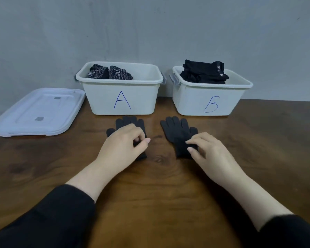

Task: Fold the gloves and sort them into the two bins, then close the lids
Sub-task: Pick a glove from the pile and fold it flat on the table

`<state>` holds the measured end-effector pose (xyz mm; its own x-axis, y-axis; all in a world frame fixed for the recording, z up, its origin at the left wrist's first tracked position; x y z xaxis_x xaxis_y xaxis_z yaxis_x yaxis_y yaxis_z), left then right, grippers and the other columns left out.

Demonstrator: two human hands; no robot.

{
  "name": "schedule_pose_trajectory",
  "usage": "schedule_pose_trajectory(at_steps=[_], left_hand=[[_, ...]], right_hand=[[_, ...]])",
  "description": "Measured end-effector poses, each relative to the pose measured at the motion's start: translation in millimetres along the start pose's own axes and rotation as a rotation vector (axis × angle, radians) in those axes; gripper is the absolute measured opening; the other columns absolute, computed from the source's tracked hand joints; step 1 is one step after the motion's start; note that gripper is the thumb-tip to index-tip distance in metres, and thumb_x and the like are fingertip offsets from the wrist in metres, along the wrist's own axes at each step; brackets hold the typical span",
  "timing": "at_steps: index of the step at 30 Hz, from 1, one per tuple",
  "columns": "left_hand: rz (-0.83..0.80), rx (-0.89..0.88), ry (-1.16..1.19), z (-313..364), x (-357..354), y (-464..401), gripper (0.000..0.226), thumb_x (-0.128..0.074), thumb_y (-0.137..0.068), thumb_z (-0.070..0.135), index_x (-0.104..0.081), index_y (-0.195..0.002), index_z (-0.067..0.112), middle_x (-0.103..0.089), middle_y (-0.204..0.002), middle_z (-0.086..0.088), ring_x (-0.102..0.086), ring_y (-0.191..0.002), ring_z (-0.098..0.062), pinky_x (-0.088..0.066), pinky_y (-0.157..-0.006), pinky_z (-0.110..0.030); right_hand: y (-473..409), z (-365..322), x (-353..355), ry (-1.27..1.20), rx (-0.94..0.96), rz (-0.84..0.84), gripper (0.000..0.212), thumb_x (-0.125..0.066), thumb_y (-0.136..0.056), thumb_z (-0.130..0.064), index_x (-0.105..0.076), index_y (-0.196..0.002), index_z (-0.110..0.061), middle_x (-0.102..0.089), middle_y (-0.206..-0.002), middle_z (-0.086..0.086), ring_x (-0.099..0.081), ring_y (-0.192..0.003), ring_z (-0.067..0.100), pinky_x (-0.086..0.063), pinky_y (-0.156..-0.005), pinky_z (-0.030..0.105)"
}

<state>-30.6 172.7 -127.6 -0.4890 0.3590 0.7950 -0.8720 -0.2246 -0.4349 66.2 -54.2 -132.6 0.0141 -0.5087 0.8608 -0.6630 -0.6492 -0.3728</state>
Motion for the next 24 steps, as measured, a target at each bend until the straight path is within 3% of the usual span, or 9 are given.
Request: schedule_pose_trajectory(at_steps=[3,7,11,15,17,21,23,24], left_hand=[[-0.141,0.012,-0.022,-18.3,0.4,5.4,0.02,-0.061,-0.088,0.054,-0.061,-0.087,0.034,-0.054,-0.088,0.015,-0.051,-0.083,-0.004,-0.047,-0.077,-0.029],[-0.354,0.02,-0.101,-31.1,-6.9,14.6,0.037,-0.064,-0.083,0.065,-0.064,-0.111,0.04,-0.053,-0.109,0.02,-0.046,-0.102,-0.003,-0.038,-0.098,-0.032],[-0.402,-0.023,-0.131,-26.5,-10.1,13.9,0.042,-0.061,-0.088,0.063,-0.063,-0.123,0.041,-0.048,-0.115,0.022,-0.041,-0.108,-0.003,-0.031,-0.1,-0.031],[-0.319,-0.077,-0.196,-18.8,-7.1,13.1,0.022,-0.058,-0.096,0.045,-0.07,-0.112,0.035,-0.056,-0.107,0.017,-0.049,-0.097,-0.006,-0.038,-0.094,-0.032],[-0.247,-0.041,-0.143,-16.2,-6.6,12.4,0.016,-0.06,-0.097,0.038,-0.071,-0.103,0.028,-0.056,-0.095,0.014,-0.051,-0.085,-0.007,-0.043,-0.083,-0.031],[0.019,0.192,0.217,-3.2,11.0,-2.9,0.009,-0.061,-0.097,0.033,-0.065,-0.091,0.028,-0.06,-0.084,0.012,-0.056,-0.078,-0.004,-0.039,-0.066,-0.019],[0.114,0.294,0.405,12.0,18.6,-15.7,0.012,-0.06,-0.097,0.032,-0.069,-0.09,0.028,-0.067,-0.079,0.011,-0.062,-0.075,-0.005,-0.044,-0.062,-0.018],[0.134,0.323,0.508,22.3,18.9,-22.8,0.015,-0.06,-0.097,0.032,-0.07,-0.087,0.027,-0.07,-0.077,0.009,-0.064,-0.073,-0.004,-0.046,-0.061,-0.018]], right_hand=[[0.7,0.1,-23.1,0.005,0.024,-0.073,0.018,-0.061,-0.098,-0.032,-0.074,-0.109,-0.026,-0.061,-0.108,-0.017,-0.055,-0.102,0.007,-0.048,-0.092,0.042],[5.2,-9.0,-25.9,0.03,0.048,-0.056,0.019,-0.057,-0.098,-0.038,-0.074,-0.103,-0.03,-0.058,-0.102,-0.019,-0.051,-0.097,0.005,-0.044,-0.089,0.036],[5.9,-12.1,-26.0,0.039,0.049,-0.059,0.022,-0.053,-0.098,-0.041,-0.073,-0.101,-0.032,-0.057,-0.1,-0.02,-0.05,-0.095,0.004,-0.041,-0.088,0.034],[6.3,-10.8,-24.3,0.012,0.029,-0.051,0.023,-0.052,-0.098,-0.041,-0.073,-0.098,-0.032,-0.058,-0.098,-0.02,-0.051,-0.095,0.005,-0.041,-0.091,0.036],[7.1,-11.3,-21.5,-0.006,0.02,-0.025,0.02,-0.054,-0.098,-0.039,-0.073,-0.099,-0.031,-0.058,-0.099,-0.02,-0.053,-0.098,0.005,-0.041,-0.094,0.037],[3.7,-15.6,3.8,-0.232,-0.107,0.166,0.017,-0.057,-0.099,-0.033,-0.071,-0.109,-0.029,-0.063,-0.105,-0.021,-0.059,-0.101,0.0,-0.049,-0.087,0.023],[-1.9,-16.5,8.2,-0.489,-0.28,0.173,0.021,-0.055,-0.102,-0.034,-0.069,-0.117,-0.031,-0.068,-0.107,-0.021,-0.062,-0.103,-0.006,-0.051,-0.089,0.017],[-6.1,-18.8,5.5,-0.655,-0.352,0.147,0.025,-0.053,-0.103,-0.036,-0.068,-0.123,-0.031,-0.07,-0.111,-0.019,-0.064,-0.106,-0.005,-0.054,-0.093,0.021]])
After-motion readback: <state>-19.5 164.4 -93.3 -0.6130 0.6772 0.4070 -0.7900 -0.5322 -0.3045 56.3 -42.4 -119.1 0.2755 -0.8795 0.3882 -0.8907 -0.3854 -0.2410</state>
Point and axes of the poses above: each hand's wrist, its own y-axis away from the middle knuckle, its own x-axis out of the back of the hand, z = x × y, the point moved 7 cm from there along -y, towards the middle knuckle
